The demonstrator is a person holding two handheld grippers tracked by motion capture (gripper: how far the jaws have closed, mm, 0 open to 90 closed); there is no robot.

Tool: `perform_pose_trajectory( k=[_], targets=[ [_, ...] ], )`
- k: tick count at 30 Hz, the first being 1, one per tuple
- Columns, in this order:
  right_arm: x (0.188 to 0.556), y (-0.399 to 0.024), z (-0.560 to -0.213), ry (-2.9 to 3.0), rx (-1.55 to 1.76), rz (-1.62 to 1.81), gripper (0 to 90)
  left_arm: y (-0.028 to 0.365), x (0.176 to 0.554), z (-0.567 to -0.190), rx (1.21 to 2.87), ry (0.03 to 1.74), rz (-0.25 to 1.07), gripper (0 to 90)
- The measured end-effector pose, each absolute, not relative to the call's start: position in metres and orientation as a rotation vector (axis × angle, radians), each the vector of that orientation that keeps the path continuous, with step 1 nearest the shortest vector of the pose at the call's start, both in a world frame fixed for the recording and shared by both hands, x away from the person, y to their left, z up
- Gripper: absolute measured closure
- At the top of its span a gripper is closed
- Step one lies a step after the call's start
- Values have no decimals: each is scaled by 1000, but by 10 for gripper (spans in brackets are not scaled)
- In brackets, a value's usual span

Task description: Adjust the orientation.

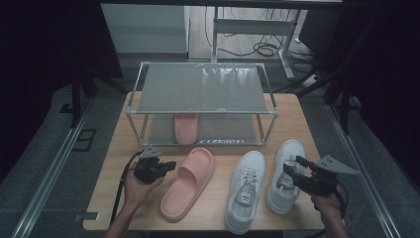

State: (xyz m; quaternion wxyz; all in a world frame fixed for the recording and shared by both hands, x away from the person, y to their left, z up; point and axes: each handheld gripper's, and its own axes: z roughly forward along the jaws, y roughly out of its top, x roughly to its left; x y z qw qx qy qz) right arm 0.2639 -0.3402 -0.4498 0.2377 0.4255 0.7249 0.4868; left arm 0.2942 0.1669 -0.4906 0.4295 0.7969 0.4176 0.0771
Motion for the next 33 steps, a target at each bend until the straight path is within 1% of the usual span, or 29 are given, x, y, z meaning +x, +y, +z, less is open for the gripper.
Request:
perform_pose_trajectory(
  k=[4, 8, 16, 33],
  targets=[
    [264, -339, -450, 1992, 1163, 1330, 376, 166, 277, -489, 1978, 1009, 151, 900],
    [264, -339, -451, 1992, 1164, 1329, 376, 158, 271, -494, 1995, 993, 117, 900],
    [264, -340, -450, 1987, 1167, 1333, 376, 146, 276, -503, 2022, 1003, 131, 900],
    [265, -340, -452, 1994, 1170, 1331, 376, 149, 284, -507, 2023, 1038, 151, 900]
  ],
)
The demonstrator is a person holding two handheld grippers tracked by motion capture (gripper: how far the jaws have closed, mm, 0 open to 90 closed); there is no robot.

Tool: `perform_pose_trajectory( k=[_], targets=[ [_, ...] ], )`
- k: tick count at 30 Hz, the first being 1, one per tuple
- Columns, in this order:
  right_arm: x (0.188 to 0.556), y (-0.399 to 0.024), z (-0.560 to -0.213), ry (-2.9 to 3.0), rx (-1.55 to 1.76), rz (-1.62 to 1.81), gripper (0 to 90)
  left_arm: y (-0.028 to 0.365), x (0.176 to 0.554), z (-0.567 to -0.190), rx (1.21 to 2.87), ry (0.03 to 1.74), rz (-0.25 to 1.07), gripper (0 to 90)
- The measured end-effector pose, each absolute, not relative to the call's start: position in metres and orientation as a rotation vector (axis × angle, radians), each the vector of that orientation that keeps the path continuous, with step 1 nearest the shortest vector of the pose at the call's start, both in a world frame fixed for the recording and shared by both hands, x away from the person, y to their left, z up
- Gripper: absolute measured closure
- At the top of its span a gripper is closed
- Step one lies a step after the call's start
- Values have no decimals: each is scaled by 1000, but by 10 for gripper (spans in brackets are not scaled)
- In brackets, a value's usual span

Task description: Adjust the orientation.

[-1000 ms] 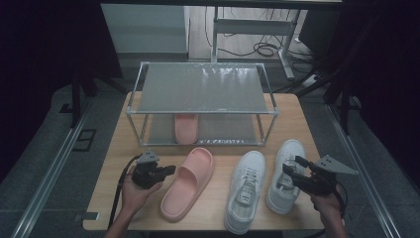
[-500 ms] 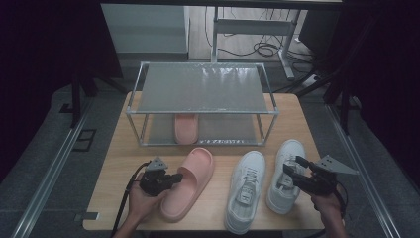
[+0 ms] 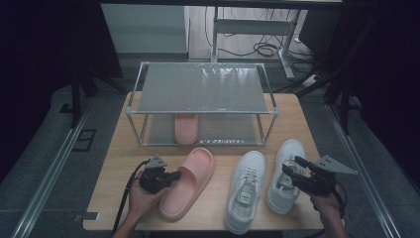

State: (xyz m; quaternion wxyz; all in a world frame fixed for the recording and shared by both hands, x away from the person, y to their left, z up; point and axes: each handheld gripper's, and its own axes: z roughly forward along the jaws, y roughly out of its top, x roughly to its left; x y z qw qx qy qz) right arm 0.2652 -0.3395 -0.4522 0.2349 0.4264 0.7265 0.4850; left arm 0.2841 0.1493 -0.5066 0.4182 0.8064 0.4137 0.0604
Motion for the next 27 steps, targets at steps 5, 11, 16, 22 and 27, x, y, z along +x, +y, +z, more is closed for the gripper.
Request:
perform_pose_trajectory(
  k=[5, 11, 16, 22, 27],
  targets=[
    [264, -340, -451, 1989, 1169, 1332, 376, 152, 288, -506, 2021, 1052, 157, 900],
    [264, -341, -451, 1987, 1169, 1334, 376, 156, 294, -507, 2010, 1073, 157, 900],
    [265, -340, -452, 1994, 1167, 1329, 376, 153, 291, -506, 2019, 1060, 145, 890],
    [264, -341, -451, 1989, 1170, 1332, 376, 152, 277, -499, 2000, 1031, 125, 824],
    [264, -341, -451, 1987, 1170, 1333, 376, 147, 264, -491, 2001, 987, 105, 750]
  ],
)
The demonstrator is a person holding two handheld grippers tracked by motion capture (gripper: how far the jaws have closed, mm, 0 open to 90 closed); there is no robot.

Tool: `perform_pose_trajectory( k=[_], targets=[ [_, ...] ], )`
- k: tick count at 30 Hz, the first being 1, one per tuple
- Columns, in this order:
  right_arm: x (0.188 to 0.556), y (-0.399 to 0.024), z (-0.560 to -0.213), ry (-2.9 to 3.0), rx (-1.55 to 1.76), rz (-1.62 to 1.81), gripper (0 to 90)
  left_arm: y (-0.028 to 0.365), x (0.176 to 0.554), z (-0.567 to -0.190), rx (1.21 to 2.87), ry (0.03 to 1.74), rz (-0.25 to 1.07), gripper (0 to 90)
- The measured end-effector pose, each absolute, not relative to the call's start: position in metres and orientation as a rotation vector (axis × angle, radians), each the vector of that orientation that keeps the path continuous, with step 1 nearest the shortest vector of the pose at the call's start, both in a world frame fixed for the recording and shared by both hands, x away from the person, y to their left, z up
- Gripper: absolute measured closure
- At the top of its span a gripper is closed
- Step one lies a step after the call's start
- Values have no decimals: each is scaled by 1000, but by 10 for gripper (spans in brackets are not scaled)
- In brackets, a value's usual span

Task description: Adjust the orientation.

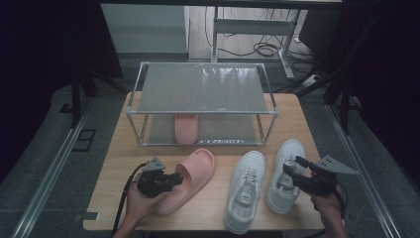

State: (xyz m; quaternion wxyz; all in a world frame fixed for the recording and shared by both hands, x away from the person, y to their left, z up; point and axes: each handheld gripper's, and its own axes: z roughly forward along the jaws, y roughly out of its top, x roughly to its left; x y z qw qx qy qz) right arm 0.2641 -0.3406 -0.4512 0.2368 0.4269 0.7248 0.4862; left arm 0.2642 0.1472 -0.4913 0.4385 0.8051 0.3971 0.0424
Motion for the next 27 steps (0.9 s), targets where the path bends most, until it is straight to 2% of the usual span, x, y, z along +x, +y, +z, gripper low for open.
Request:
perform_pose_trajectory(
  k=[13, 27],
  targets=[
    [264, -340, -451, 1989, 1169, 1331, 376, 126, 246, -489, 2029, 934, 70, 607],
    [264, -340, -451, 1992, 1167, 1329, 375, 109, 253, -500, 2039, 958, 75, 602]
  ],
)
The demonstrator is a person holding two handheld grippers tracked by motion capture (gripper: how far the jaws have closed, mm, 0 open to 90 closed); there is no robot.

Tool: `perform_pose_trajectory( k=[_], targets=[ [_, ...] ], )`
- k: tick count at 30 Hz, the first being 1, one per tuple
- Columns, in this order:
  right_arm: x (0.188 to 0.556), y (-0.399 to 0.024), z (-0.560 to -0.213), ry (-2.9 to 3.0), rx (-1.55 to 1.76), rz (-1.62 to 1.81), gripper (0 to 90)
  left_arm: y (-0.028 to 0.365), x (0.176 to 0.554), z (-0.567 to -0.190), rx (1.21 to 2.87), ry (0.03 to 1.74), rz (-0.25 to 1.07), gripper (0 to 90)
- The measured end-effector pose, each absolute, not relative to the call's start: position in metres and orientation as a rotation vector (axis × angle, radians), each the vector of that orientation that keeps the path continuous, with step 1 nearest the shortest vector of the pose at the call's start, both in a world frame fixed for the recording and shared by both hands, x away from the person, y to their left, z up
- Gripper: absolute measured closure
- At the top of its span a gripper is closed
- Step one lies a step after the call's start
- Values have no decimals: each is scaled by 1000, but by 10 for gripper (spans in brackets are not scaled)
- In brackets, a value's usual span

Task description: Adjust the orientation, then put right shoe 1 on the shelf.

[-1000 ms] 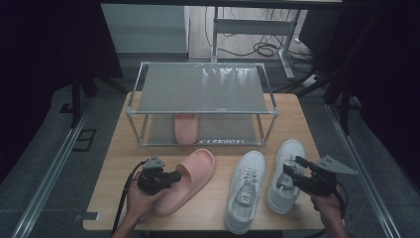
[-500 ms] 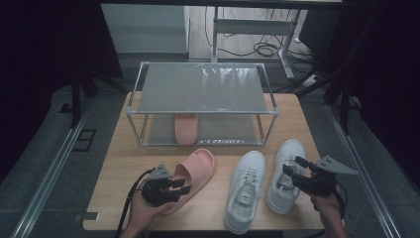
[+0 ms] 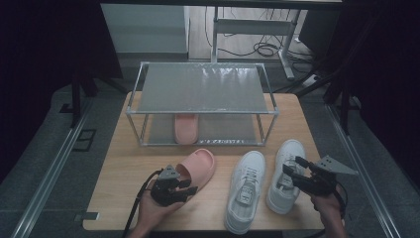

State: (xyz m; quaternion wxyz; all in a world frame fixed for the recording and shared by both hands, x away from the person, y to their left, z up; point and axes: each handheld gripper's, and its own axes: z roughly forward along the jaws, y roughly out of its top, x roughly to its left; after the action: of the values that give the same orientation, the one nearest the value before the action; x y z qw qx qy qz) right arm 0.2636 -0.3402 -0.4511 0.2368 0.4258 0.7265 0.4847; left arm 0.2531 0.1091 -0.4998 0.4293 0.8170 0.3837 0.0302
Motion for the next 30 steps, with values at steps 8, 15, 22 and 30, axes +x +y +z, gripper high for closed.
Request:
perform_pose_trajectory(
  k=[8, 15, 22, 30],
  targets=[
    [264, -339, -451, 1992, 1161, 1331, 375, 99, 261, -504, 2051, 971, 83, 610],
    [264, -340, -451, 1989, 1167, 1330, 375, 90, 267, -509, 2072, 976, 116, 688],
    [264, -340, -451, 1994, 1164, 1328, 376, 82, 269, -511, 2081, 971, 170, 772],
    [264, -340, -451, 1992, 1165, 1331, 376, 76, 270, -510, 2076, 974, 197, 805]
  ],
)
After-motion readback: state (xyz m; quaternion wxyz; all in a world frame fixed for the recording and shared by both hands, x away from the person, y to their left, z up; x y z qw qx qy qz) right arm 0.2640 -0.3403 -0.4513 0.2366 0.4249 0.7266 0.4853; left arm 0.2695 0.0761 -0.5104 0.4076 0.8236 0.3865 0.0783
